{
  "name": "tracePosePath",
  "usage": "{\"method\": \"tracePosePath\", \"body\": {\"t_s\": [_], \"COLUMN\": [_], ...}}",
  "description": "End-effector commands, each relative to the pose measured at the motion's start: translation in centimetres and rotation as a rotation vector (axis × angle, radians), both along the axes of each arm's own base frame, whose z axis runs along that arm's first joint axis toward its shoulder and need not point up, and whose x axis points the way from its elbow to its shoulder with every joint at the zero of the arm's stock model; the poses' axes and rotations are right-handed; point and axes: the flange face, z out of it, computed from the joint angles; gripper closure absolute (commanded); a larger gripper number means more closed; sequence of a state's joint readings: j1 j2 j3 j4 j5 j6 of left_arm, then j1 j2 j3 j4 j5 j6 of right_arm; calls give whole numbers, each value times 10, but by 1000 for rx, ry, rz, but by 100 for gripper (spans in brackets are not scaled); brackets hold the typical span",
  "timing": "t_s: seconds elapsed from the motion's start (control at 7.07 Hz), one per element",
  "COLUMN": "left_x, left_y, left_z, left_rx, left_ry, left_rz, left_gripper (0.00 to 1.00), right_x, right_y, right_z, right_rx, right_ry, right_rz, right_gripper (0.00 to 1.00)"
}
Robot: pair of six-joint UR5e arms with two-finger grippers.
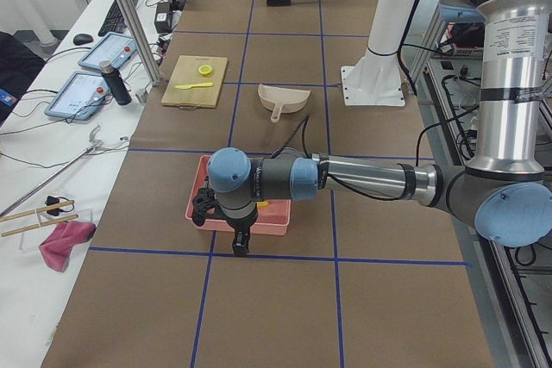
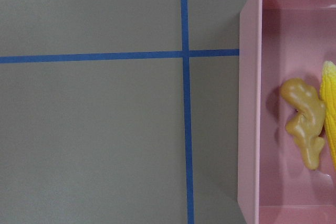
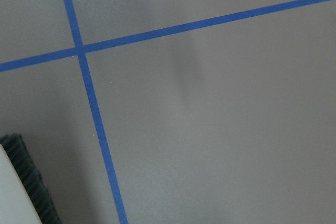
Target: Sweep and dump trash into bin
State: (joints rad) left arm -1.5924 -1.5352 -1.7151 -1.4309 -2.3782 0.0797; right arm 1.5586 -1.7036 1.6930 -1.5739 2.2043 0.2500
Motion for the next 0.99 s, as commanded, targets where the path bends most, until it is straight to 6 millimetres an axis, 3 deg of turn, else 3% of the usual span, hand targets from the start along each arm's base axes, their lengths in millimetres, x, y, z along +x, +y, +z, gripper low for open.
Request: {"method": "tracePosePath", "body": {"t_s": [0.0,0.85], "left_x": [0,-1], "left_y": [-1,-1], "left_z": [-10,-14], "left_rx": [18,27], "left_ry": [-1,0], "left_rz": [-1,-2], "left_gripper": [2,2], "right_x": [0,0], "right_y": [1,1], "right_z": [1,1], "right_rx": [-3,-3], "right_ry": [0,0], "right_rz": [0,0], "right_gripper": [0,0]}}
